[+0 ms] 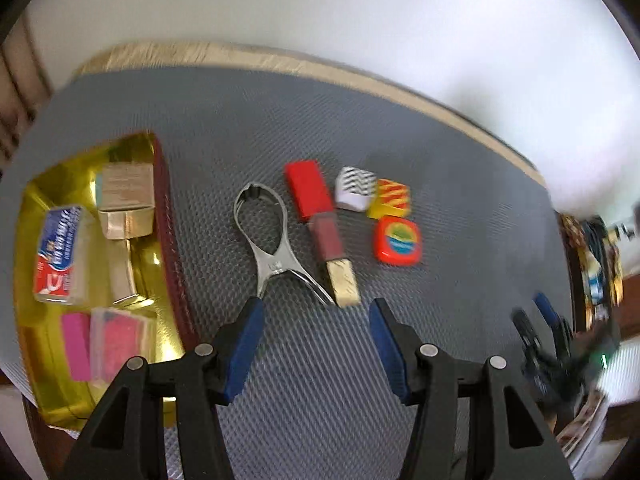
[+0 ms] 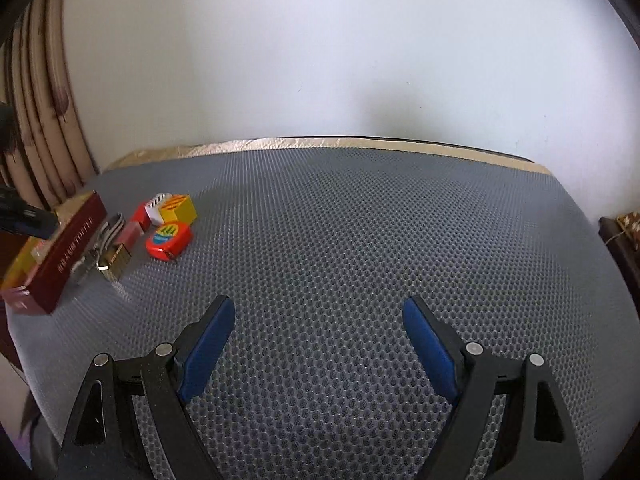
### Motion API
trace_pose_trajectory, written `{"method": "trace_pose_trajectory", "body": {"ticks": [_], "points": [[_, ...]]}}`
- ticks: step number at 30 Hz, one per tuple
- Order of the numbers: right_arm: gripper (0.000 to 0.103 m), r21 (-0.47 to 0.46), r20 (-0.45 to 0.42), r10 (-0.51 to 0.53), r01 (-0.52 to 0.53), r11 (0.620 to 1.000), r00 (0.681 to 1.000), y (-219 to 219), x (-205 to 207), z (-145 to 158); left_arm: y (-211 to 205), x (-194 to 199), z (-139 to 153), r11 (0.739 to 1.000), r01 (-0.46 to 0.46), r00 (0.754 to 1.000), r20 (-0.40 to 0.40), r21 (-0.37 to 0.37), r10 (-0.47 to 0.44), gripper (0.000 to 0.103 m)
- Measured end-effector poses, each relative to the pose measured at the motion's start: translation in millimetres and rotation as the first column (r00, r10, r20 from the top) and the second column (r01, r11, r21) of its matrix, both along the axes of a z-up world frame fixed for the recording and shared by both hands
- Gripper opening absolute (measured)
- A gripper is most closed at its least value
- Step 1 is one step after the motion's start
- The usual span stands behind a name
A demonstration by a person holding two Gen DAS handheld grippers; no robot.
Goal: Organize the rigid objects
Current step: 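Grasp the metal clip with the left tool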
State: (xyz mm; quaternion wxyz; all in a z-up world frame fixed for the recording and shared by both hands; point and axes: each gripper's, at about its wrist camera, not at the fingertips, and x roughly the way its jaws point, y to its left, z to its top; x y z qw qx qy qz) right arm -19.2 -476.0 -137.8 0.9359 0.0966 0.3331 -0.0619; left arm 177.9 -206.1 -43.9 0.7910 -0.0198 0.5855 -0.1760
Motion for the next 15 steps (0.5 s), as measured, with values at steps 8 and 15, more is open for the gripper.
{"method": "trace_pose_trajectory", "body": {"ticks": [8,15], "points": [[0.086,0.027,0.018,0.022,-0.023,0.999,1.000,-1.9,-6.4,0.2,-2.1,45.2,-35.8,0.996,-0.074,0.994,-0.077,0.058,0.078,0.056],[0.088,0.044,0.007,0.038,-0.039,0.998,0.999,-1.0,-4.2,-1.5,-13.8,61.8,-57.8,0.993,-0.072,0.991,-0.108,0.089,0.082,0.056]]}}
